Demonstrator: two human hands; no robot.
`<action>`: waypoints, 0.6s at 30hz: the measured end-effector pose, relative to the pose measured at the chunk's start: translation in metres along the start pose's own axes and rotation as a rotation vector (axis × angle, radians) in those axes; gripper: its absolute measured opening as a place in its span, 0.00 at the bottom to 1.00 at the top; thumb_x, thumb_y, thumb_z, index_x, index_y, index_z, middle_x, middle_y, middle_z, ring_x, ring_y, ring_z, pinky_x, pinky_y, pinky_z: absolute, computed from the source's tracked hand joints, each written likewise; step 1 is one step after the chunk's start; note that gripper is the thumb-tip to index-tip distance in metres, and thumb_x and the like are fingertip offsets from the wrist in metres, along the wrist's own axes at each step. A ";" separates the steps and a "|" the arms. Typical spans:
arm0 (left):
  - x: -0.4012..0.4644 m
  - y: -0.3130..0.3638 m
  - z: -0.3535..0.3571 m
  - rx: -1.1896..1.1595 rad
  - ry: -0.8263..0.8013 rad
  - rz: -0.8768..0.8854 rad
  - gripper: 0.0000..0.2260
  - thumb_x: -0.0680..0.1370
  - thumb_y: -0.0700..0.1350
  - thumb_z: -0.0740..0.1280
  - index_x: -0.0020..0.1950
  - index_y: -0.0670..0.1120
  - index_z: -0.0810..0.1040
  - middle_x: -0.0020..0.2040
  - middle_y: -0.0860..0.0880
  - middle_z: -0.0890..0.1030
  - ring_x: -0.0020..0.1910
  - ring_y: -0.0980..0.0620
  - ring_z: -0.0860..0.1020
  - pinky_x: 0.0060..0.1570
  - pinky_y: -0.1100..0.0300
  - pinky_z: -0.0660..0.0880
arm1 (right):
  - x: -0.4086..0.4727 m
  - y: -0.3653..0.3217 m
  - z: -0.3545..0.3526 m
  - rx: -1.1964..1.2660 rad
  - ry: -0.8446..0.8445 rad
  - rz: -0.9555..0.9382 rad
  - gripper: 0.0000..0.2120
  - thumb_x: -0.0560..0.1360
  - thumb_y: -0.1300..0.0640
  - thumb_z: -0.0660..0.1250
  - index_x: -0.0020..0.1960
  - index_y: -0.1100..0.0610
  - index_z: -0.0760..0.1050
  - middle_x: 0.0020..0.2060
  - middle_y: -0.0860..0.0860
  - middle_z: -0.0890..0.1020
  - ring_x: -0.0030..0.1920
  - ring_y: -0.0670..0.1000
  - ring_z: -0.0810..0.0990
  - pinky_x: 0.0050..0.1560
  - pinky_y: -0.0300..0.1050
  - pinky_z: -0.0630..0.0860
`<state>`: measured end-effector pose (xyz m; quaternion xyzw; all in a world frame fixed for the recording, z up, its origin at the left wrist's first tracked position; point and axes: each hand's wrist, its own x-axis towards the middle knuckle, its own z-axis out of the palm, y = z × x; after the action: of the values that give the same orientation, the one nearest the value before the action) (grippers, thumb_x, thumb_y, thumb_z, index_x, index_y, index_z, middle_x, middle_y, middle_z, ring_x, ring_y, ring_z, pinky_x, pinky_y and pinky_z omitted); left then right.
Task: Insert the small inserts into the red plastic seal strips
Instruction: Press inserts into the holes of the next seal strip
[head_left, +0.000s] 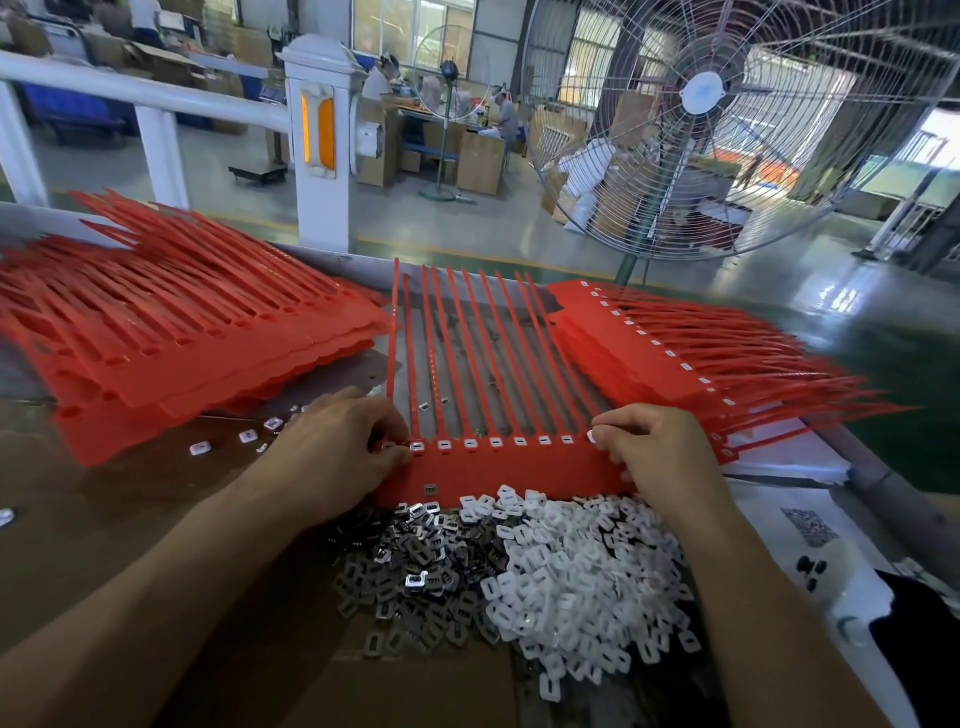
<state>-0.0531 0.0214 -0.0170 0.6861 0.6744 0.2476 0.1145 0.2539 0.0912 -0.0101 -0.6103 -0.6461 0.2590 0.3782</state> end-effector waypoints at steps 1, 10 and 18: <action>0.000 0.000 0.000 0.002 0.000 0.003 0.07 0.76 0.55 0.73 0.53 0.57 0.81 0.51 0.55 0.75 0.53 0.53 0.75 0.59 0.51 0.74 | 0.001 0.001 0.001 0.000 0.015 0.008 0.06 0.74 0.57 0.75 0.42 0.46 0.85 0.34 0.40 0.85 0.37 0.44 0.83 0.43 0.48 0.81; 0.001 0.000 0.001 0.009 0.008 0.008 0.07 0.76 0.55 0.73 0.52 0.57 0.81 0.50 0.56 0.75 0.52 0.54 0.75 0.58 0.52 0.74 | 0.010 0.002 0.011 -0.122 0.056 0.014 0.04 0.76 0.56 0.73 0.44 0.48 0.85 0.37 0.42 0.83 0.40 0.41 0.81 0.38 0.36 0.70; 0.001 -0.001 0.002 0.003 0.011 0.002 0.07 0.76 0.55 0.73 0.52 0.58 0.81 0.49 0.56 0.75 0.52 0.53 0.75 0.59 0.51 0.74 | 0.011 -0.003 0.016 -0.213 0.051 0.020 0.04 0.77 0.56 0.72 0.46 0.51 0.86 0.39 0.41 0.83 0.39 0.38 0.78 0.33 0.30 0.65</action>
<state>-0.0532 0.0233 -0.0194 0.6855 0.6748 0.2505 0.1094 0.2397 0.1038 -0.0156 -0.6598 -0.6540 0.1769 0.3251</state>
